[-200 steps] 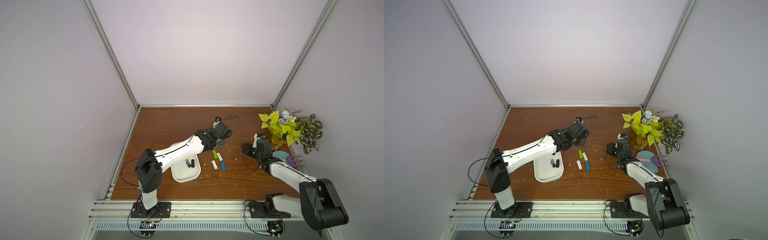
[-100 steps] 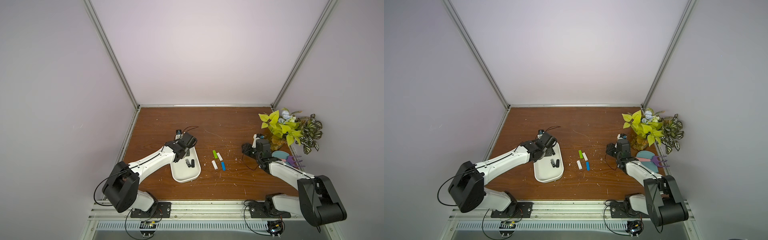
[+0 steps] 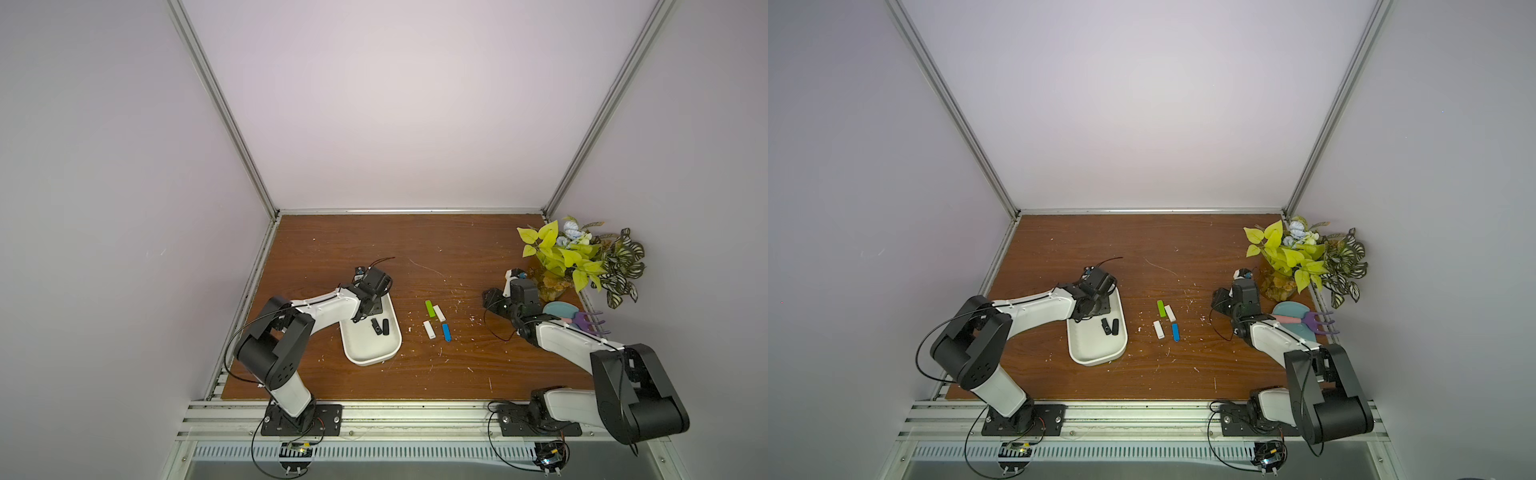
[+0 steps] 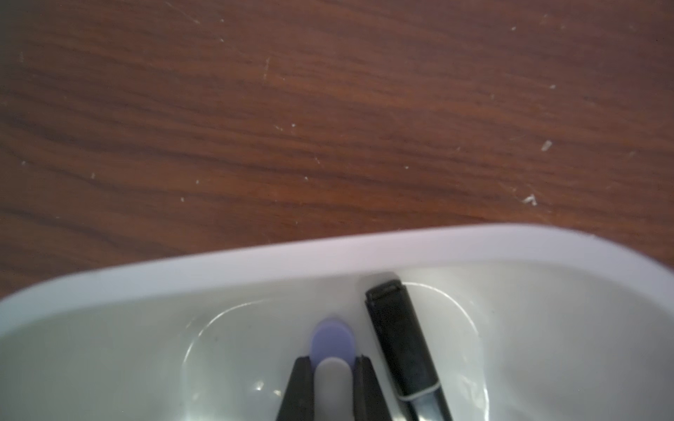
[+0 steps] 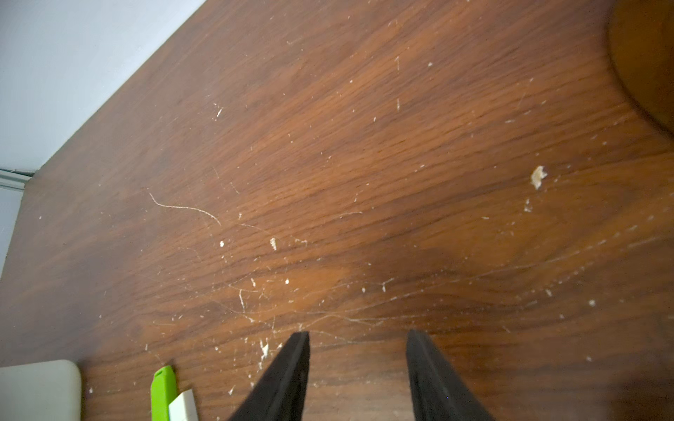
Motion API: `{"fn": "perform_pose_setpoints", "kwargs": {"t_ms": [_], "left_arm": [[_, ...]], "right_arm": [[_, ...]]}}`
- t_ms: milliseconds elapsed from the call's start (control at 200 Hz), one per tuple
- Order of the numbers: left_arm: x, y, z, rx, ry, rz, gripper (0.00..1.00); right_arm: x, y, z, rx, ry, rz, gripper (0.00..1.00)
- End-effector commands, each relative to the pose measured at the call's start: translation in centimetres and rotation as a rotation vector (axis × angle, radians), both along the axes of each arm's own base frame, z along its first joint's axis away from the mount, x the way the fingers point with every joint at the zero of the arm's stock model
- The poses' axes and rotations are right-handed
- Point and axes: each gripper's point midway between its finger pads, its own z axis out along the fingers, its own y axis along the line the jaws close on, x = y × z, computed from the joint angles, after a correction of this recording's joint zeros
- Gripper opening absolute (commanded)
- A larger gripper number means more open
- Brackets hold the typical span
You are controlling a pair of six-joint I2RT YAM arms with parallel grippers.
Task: Put the usb flash drive into the storage box
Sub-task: Place the USB flash in the storage box.
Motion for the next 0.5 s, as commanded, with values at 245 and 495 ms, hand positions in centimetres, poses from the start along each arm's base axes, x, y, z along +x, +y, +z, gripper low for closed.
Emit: {"fn": "perform_pose_setpoints", "kwargs": {"t_ms": [245,495], "left_arm": [[1.9,-1.6,-0.4,-0.071,-0.014,-0.017,0.03],[1.6,-1.9,-0.2,-0.095,-0.019,-0.032,0.03]], "right_arm": [[0.8,0.4,1.0,0.005,-0.033,0.014,0.49],[0.8,0.5,0.8,0.006,-0.028,0.019,0.49]]}}
